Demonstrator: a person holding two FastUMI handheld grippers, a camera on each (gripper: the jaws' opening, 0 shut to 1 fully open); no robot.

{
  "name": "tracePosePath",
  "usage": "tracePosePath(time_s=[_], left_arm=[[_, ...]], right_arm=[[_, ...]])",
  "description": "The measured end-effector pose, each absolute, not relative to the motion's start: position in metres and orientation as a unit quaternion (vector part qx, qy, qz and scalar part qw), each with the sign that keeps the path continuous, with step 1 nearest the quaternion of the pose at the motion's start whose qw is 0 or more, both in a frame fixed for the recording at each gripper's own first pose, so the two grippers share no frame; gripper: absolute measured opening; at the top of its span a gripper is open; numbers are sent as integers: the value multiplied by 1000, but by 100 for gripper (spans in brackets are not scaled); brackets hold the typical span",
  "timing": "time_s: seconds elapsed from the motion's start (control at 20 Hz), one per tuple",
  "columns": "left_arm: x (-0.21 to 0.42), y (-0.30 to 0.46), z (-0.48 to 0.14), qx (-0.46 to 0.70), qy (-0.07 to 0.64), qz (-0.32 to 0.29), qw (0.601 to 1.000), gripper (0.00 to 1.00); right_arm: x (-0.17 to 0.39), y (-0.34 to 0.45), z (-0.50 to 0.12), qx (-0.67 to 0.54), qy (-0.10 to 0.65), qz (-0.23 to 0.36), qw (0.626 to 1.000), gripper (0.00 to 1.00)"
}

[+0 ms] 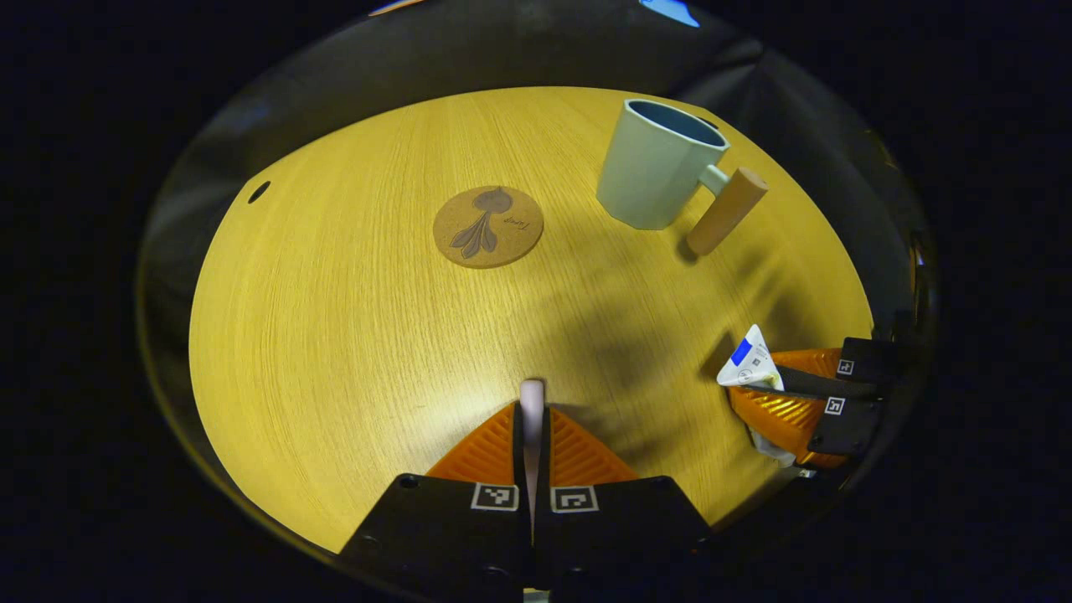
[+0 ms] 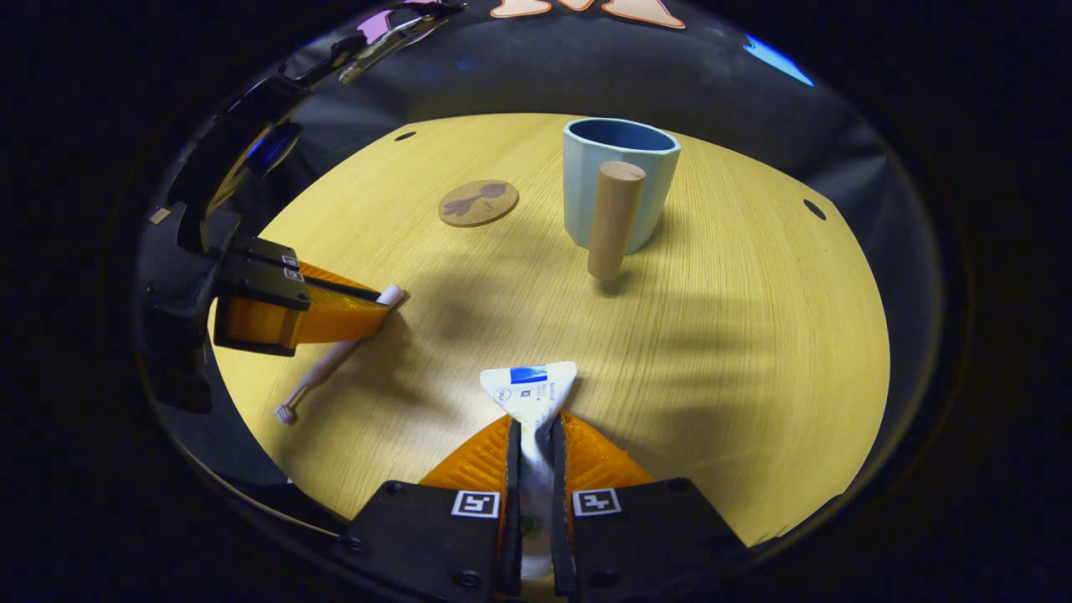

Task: Put the toothbrush and toothpaste on the desktop into the cup, then pick up the cup and place it on the coaster on the desktop.

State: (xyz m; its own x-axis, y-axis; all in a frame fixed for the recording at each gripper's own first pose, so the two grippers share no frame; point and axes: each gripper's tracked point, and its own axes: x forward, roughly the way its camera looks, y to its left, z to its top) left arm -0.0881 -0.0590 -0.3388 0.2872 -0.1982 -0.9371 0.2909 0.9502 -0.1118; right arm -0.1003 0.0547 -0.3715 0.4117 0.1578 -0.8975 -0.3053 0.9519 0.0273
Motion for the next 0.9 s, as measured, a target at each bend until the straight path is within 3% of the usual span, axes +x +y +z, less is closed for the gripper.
tracePosePath(time_s=[0.55, 0.9], left_arm=[[-94, -49, -321, -3, 540, -141, 830, 0], [-101, -49, -293, -36, 516, -133, 845, 0]], right_arm=[[-96, 56, -359, 2, 524, 150, 838, 14], [-65, 63, -291, 56, 449, 172, 875, 15]])
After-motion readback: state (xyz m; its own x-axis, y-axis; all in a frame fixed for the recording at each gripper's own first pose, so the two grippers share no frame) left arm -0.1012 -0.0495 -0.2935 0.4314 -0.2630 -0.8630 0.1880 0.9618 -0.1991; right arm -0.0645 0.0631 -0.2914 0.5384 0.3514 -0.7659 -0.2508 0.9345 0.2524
